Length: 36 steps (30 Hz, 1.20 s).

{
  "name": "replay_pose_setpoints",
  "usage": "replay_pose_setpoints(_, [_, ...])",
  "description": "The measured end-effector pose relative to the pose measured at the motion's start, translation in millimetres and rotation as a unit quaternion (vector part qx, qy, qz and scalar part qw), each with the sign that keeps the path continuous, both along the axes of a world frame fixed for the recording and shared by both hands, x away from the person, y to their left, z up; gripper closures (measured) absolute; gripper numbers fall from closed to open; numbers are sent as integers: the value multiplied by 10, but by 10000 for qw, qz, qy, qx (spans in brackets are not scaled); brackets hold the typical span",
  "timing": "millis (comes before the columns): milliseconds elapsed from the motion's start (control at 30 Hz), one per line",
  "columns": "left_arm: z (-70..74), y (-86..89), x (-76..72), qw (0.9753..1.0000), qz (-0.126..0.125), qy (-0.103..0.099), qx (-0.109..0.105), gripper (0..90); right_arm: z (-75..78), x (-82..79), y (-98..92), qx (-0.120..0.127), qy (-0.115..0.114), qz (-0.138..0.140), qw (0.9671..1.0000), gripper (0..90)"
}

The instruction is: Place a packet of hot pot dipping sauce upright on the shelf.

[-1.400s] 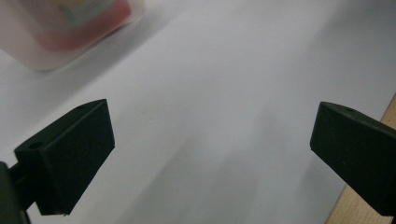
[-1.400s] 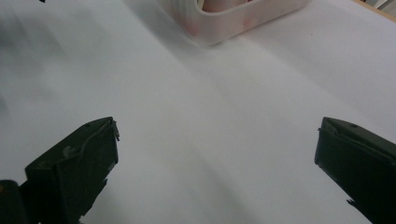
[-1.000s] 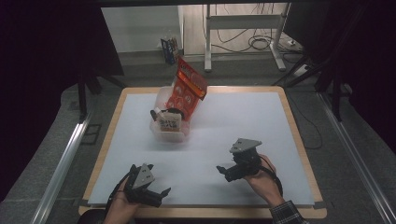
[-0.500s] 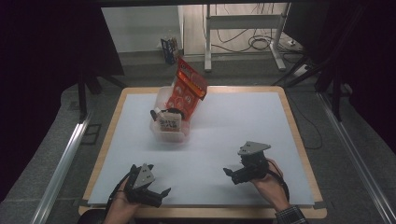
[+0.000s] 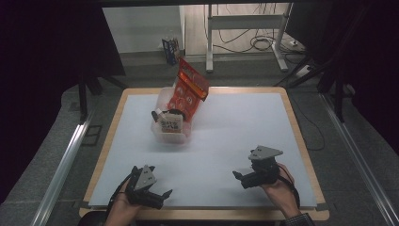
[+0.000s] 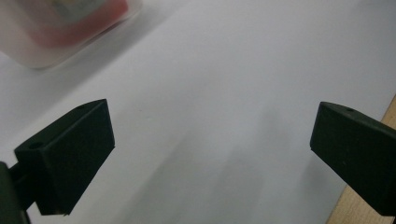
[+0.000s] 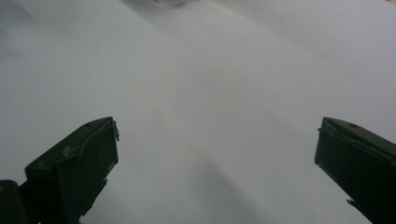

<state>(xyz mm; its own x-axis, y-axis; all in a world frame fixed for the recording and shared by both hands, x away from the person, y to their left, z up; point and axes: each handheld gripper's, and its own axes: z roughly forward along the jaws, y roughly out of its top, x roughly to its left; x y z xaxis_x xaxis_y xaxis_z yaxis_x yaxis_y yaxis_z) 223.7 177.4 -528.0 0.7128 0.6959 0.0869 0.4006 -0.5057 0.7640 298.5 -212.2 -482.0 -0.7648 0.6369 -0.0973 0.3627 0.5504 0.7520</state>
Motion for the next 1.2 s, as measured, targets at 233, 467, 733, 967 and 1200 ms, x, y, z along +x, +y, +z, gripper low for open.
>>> replay_pose_setpoints(233, [-3,-5,1,10000,-3,7,16,0,-4,-50,-124,-13,-37,-143,9999,0])
replay_pose_setpoints(467, [-5,-6,3,10000,-4,11,23,0,-17,-95,-233,-85,-69,-270,9996,0])
replay_pose_setpoints(733, [-9,-10,5,10000,-19,23,30,0,-40,-147,-354,-197,-90,-435,9988,0])
replay_pose_setpoints(967, [-12,-15,5,10000,-21,23,41,0,-66,-201,-483,-225,-83,-619,9978,0])
replay_pose_setpoints(1200, [-18,-21,6,10000,-25,30,63,0,-123,-251,-639,-248,5,-838,9962,0])
